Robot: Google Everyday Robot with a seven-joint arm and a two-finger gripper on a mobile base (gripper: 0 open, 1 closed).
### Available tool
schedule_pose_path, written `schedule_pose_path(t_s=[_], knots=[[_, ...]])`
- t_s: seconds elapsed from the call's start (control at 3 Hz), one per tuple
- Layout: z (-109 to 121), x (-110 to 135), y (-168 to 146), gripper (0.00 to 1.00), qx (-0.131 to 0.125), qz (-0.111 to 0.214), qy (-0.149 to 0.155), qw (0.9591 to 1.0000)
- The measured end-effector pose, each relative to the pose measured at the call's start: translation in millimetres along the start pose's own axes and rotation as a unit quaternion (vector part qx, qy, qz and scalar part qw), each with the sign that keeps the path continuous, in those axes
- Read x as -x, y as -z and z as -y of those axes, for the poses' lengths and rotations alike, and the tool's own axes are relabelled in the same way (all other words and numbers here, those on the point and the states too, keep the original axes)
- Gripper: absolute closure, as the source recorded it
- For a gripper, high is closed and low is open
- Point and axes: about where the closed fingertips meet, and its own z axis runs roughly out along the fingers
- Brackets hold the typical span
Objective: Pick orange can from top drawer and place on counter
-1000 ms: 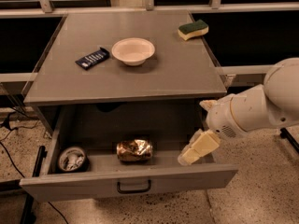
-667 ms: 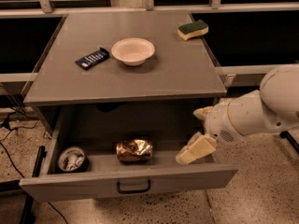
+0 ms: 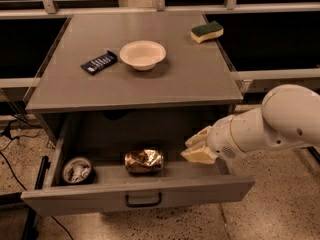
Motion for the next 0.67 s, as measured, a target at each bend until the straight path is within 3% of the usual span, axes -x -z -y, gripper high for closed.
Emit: schedule_pose_path(t_s=[0.33, 0.67], knots=[[-1, 7, -16, 0.89, -0.001, 0.025, 0.007, 0.9997], [-9, 18, -42, 1.00, 0.005, 0.060, 0.025, 0.9979]])
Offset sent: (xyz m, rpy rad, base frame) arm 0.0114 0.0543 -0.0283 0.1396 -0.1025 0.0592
